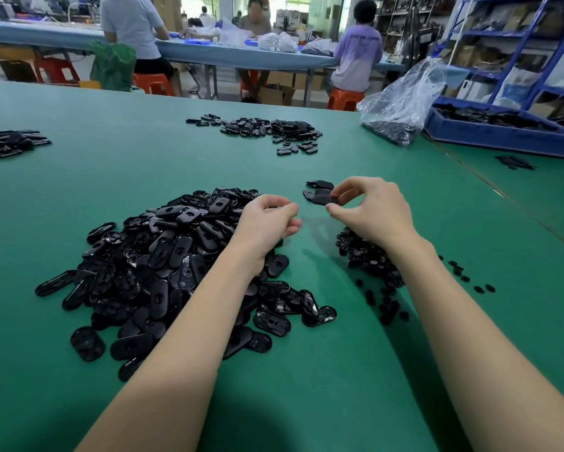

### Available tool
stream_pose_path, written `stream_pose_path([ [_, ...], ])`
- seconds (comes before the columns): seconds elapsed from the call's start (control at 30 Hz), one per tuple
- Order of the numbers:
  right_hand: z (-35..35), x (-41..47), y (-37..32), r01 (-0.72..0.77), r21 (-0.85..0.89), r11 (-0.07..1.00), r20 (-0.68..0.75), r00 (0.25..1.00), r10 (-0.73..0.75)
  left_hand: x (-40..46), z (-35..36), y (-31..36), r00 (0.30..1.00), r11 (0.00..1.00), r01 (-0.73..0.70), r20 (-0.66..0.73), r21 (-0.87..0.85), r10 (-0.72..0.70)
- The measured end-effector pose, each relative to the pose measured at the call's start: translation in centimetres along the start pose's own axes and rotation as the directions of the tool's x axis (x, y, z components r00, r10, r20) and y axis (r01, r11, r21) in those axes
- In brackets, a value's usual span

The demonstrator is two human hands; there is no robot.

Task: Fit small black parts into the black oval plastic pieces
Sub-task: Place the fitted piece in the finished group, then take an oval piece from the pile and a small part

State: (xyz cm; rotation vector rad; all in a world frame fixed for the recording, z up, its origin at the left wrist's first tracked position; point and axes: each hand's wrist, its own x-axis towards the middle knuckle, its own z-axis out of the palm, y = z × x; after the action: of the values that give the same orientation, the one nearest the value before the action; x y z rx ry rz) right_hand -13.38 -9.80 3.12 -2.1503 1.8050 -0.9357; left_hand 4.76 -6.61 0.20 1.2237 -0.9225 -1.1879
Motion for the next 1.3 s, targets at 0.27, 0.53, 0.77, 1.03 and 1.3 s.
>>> stream_pose_path([
  [0.27,3.6,6.5,0.3,-0.170,-0.210,0.963,0.020,0.984,0.178,-0.2,0.1,0.0,1.000,0.996,0.011,0.014,0.084,-0.012],
  [0.53,2.7,5.7,0.3,-0.155,-0.286,0.946,0.074,0.980,0.183,-0.3,0.1,0.3,0.999,0.993,-0.006,0.052,0.115,0.000],
  [0.77,-1.3,-1.1,-2.8,0.151,-0.037,0.988,0.535,0.838,-0.108,-0.1,-0.5,0.3,0.996,0.987,-0.075,0.061,0.141,0.066],
  [1.03,1.2,-3.6,-3.6,0.318,0.062,0.946,0.570,0.766,-0.295,-0.3,-0.6,0.6,0.996,0.988,-0.069,0.059,0.141,0.061],
  [1.3,1.6,-3.1,-2.4,0.387,-0.005,0.922,0.437,0.830,-0.346,-0.4,-0.5,0.5,0.994,0.975,-0.093,0.079,0.202,0.079],
])
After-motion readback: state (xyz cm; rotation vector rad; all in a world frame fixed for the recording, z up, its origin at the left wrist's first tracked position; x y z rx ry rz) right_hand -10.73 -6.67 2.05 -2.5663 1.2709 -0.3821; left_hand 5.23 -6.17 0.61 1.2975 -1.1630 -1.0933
